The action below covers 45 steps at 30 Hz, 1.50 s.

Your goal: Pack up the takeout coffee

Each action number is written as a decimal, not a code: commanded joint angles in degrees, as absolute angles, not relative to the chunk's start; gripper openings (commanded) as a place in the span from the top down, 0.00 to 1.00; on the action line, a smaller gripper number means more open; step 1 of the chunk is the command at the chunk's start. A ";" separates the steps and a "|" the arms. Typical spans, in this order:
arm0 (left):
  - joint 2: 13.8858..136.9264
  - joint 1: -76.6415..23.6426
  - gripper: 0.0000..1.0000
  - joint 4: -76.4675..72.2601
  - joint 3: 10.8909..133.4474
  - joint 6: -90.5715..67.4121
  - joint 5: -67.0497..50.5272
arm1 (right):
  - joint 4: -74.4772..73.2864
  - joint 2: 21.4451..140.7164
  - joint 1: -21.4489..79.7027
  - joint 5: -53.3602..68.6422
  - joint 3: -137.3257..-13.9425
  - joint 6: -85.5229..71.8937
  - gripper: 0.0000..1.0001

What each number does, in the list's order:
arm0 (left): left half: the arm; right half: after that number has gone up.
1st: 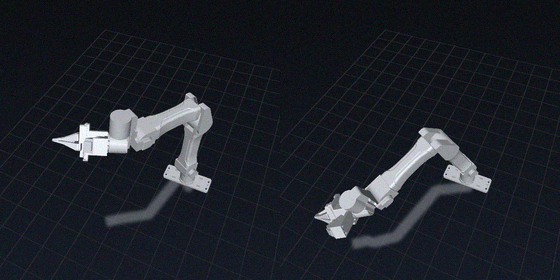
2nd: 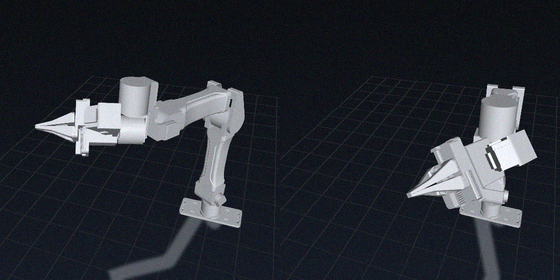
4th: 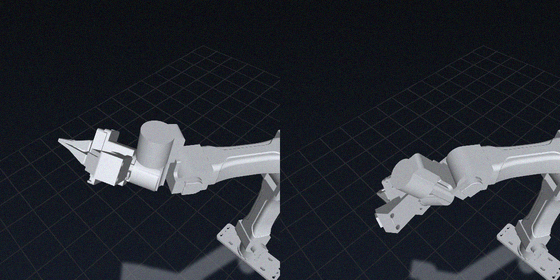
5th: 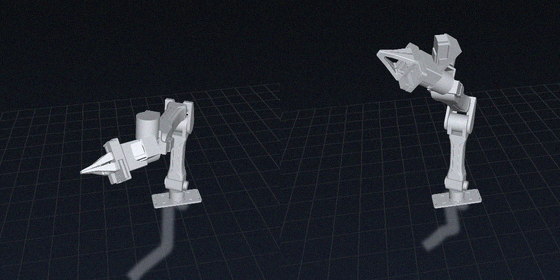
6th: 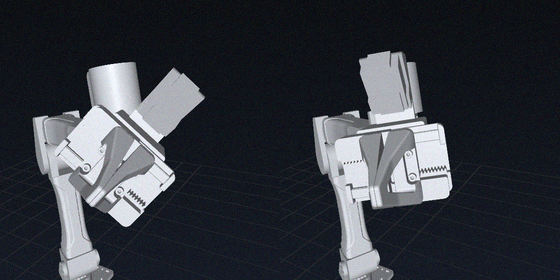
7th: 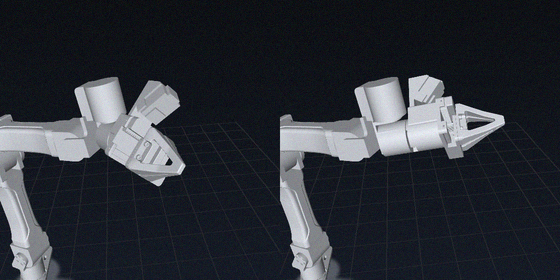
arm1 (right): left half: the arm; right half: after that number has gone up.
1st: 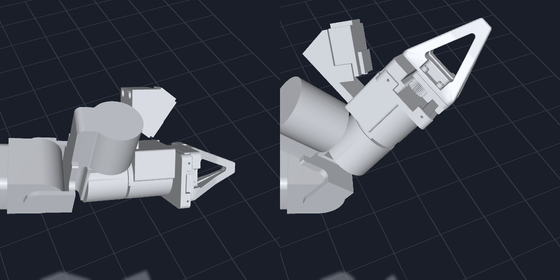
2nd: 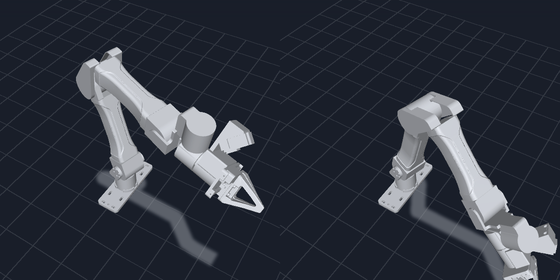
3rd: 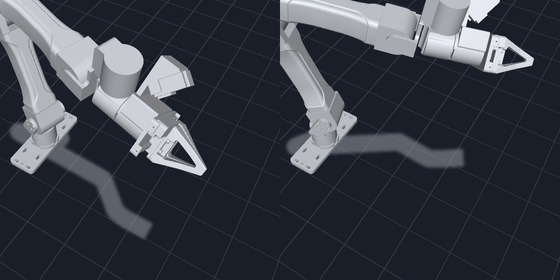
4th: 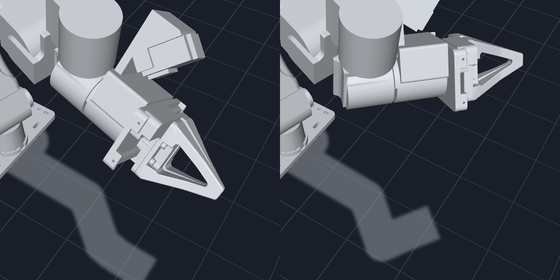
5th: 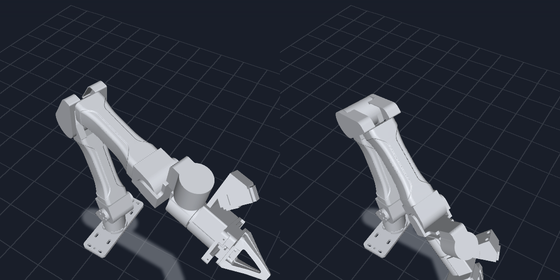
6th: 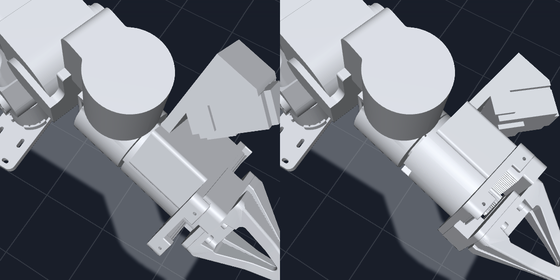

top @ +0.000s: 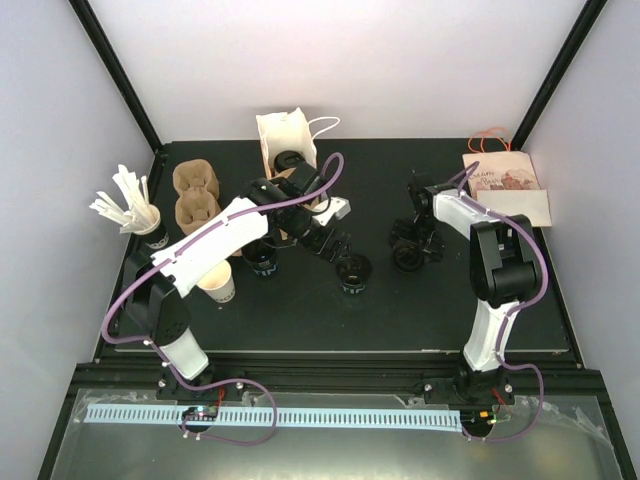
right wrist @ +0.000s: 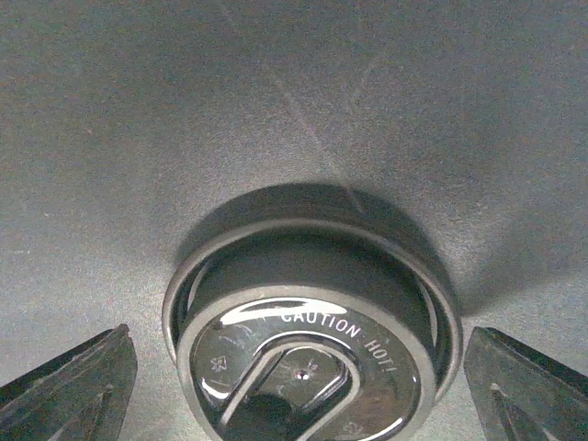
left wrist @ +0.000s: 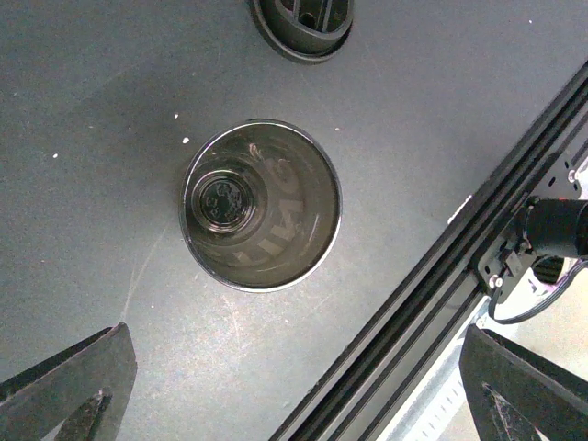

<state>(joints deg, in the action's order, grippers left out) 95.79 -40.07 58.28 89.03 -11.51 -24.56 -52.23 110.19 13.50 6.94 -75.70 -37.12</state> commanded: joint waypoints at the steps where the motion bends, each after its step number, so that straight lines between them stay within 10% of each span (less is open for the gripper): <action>1: 93.65 -39.33 0.01 58.28 88.70 -10.85 -23.38 | -52.28 106.45 14.75 4.11 -76.40 -31.20 0.00; 45: 92.90 -38.61 0.01 57.91 87.63 -10.75 -23.03 | -51.07 109.54 19.03 -5.03 -73.61 -22.10 0.17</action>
<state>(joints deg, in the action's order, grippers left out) 94.45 -39.05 58.24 87.48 -11.11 -23.38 -51.42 109.19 18.44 -4.51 -73.73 -21.71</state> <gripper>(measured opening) 0.988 0.841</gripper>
